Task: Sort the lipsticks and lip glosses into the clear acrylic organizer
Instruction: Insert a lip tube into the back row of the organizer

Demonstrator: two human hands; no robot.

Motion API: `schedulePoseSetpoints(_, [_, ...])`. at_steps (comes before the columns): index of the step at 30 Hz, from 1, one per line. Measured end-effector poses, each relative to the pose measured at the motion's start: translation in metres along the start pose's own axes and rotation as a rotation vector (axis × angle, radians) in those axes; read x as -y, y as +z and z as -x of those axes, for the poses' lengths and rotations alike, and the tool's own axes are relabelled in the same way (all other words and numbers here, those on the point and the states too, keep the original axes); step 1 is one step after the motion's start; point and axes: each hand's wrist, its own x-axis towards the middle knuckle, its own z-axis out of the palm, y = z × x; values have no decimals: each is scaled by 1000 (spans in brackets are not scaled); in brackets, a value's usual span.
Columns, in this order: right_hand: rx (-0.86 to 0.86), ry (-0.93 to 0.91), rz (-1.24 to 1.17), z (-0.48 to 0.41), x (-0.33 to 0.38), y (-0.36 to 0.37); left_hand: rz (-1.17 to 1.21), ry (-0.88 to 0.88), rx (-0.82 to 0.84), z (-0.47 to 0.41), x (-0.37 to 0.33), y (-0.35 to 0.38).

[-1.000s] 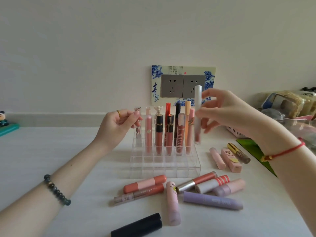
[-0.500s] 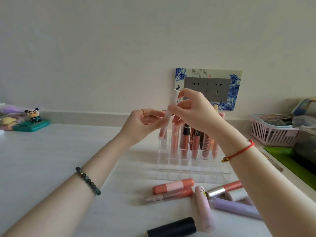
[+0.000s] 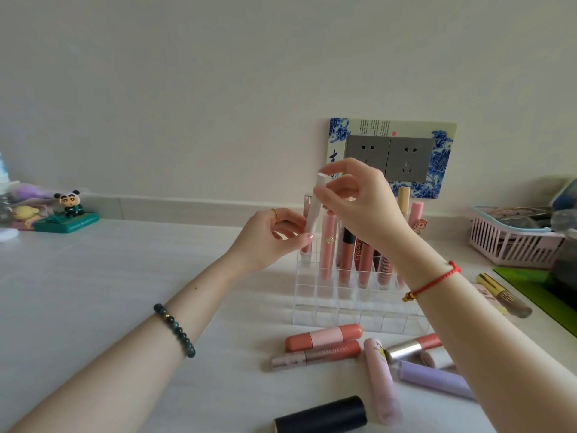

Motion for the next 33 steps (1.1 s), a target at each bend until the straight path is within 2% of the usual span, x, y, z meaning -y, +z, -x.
schedulePoseSetpoints(14, [-16, -49, 185, 2, -14, 8, -142, -48, -4, 4, 12, 6])
schedulePoseSetpoints(33, [75, -56, 381, 3, -13, 9, -212, -81, 39, 5, 21, 7])
